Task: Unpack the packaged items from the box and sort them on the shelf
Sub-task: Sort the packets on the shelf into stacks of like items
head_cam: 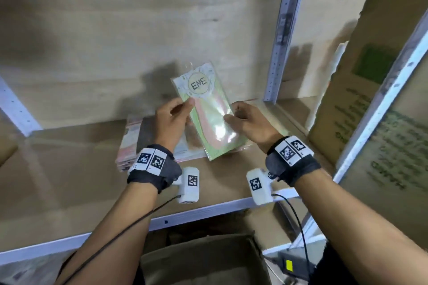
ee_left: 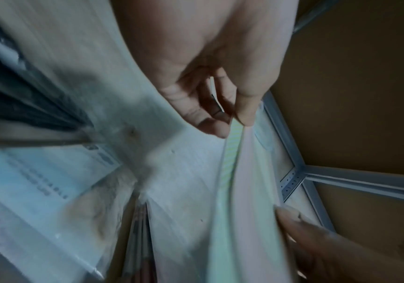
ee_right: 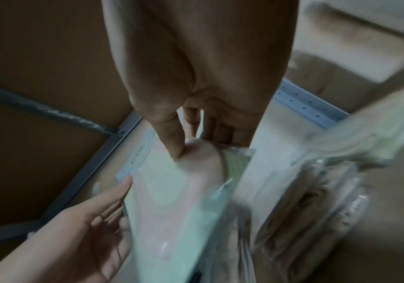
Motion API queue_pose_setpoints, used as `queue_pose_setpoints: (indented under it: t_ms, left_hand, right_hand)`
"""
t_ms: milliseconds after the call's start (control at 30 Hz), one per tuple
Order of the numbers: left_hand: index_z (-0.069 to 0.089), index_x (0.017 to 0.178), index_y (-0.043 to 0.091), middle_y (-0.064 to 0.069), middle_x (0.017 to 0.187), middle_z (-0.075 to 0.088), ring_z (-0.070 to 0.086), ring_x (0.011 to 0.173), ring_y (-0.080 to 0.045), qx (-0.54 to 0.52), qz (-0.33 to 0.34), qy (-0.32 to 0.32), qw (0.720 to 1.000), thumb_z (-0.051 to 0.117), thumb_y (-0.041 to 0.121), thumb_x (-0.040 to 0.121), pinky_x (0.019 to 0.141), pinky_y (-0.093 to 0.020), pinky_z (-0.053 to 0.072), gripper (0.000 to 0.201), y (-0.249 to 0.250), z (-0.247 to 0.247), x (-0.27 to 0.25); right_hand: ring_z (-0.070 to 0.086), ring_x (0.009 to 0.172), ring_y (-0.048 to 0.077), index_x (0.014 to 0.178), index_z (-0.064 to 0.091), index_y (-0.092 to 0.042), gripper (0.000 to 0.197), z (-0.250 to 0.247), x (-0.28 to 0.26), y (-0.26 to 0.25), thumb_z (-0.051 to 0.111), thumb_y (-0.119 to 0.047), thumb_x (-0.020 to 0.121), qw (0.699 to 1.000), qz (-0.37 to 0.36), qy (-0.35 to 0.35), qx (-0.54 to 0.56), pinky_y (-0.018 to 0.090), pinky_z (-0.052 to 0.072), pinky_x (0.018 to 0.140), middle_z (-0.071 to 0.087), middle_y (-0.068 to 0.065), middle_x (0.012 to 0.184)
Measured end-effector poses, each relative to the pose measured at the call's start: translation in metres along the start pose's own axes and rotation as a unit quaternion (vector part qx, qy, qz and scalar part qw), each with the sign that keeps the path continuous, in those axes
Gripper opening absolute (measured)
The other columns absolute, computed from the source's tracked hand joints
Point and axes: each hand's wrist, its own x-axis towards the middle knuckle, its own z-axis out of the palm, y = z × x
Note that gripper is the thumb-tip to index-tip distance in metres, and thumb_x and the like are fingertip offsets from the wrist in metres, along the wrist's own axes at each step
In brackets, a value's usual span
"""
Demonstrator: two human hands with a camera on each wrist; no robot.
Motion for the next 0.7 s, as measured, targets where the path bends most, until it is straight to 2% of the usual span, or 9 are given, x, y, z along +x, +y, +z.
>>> queue_pose_setpoints:
  t_ms: [67,167,233,300,400,467,500,600,700]
  left_hand:
    - [0.073,0.092,0.017,0.012,0.076,0.075,0.067,0.071,-0.006,-0.024,-0.044,-0.013,0.999,0.071,0.032,0.091,0.058,-0.012,0.051,0.015,-0.007,0.012,0.006]
    - [0.070,0.115,0.017,0.001,0.108,0.076,0.070,0.104,-0.019,-0.060,-0.091,-0.008,0.994,0.076,0.041,0.083,0.090,-0.032,0.056,0.040,-0.015,0.018,0.019]
    - [0.071,0.112,0.018,-0.001,0.109,0.075,0.070,0.104,-0.017,-0.080,-0.084,0.010,0.993,0.078,0.042,0.080,0.097,-0.040,0.055,0.040,-0.020,0.019,0.027]
    - [0.076,0.093,0.024,0.002,0.097,0.078,0.072,0.093,-0.013,-0.054,-0.081,0.009,0.995,0.079,0.048,0.076,0.094,-0.040,0.057,0.030,-0.026,0.019,0.031]
    - [0.079,0.086,0.026,-0.002,0.091,0.079,0.074,0.093,-0.024,0.010,-0.105,-0.007,0.994,0.076,0.062,0.070,0.091,-0.049,0.058,0.040,-0.039,0.022,0.034]
    - [0.078,0.089,0.024,-0.003,0.089,0.079,0.074,0.094,-0.029,0.031,-0.120,0.003,0.992,0.072,0.069,0.069,0.089,-0.053,0.057,0.050,-0.045,0.028,0.033]
    - [0.078,0.088,0.026,0.000,0.085,0.079,0.075,0.090,-0.028,0.039,-0.126,0.015,0.991,0.069,0.071,0.070,0.085,-0.052,0.059,0.050,-0.047,0.031,0.032]
    - [0.076,0.081,0.037,0.011,0.072,0.076,0.075,0.073,-0.014,0.077,-0.120,0.056,0.988,0.060,0.076,0.071,0.066,-0.039,0.058,0.043,-0.053,0.033,0.032]
    - [0.078,0.077,0.027,-0.001,0.085,0.079,0.076,0.081,-0.026,-0.004,-0.202,0.039,0.979,0.071,0.065,0.070,0.076,-0.045,0.059,0.039,-0.061,0.036,0.033]
  right_hand:
    - [0.060,0.085,0.027,0.107,0.060,-0.001,0.012,-0.007,-0.005,0.011,0.059,-0.010,0.099,0.999,0.006,-0.004,0.039,0.038,0.046,0.077,0.064,0.020,0.096]
    - [0.062,0.087,0.039,0.121,0.058,0.006,0.028,-0.016,-0.004,0.022,0.059,-0.011,0.099,0.999,0.016,-0.016,0.028,0.046,0.048,0.090,0.065,0.035,0.109]
    - [0.065,0.104,0.040,0.129,0.056,0.005,0.036,-0.022,-0.006,0.031,0.061,-0.014,0.098,0.998,0.042,-0.034,0.015,0.049,0.049,0.100,0.064,0.034,0.118]
    - [0.065,0.105,0.033,0.129,0.058,0.004,0.037,-0.026,-0.010,0.043,0.062,-0.016,0.098,0.997,0.057,-0.047,0.009,0.047,0.049,0.100,0.063,0.035,0.117]
    - [0.048,0.087,0.021,0.114,0.061,0.010,0.031,-0.030,-0.017,0.051,0.062,-0.016,0.097,0.997,0.058,-0.053,-0.007,0.038,0.038,0.080,0.057,0.044,0.101]
    - [0.048,0.083,0.021,0.112,0.061,0.010,0.031,-0.033,-0.020,0.054,0.063,-0.016,0.097,0.996,0.071,-0.045,0.000,0.036,0.037,0.078,0.059,0.028,0.087]
    - [0.052,0.082,0.019,0.112,0.063,0.007,0.029,-0.034,-0.022,0.055,0.065,-0.017,0.096,0.996,0.082,-0.044,0.010,0.033,0.041,0.077,0.061,0.017,0.087]
    - [0.064,0.079,0.008,0.105,0.068,-0.005,0.013,-0.037,-0.031,0.059,0.066,-0.014,0.095,0.991,0.101,-0.079,0.044,0.018,0.050,0.074,0.070,-0.001,0.088]
    - [0.064,0.082,0.008,0.098,0.066,-0.005,0.008,-0.040,-0.044,0.057,0.065,-0.012,0.096,0.984,0.099,-0.111,0.095,0.015,0.046,0.079,0.070,-0.003,0.089]
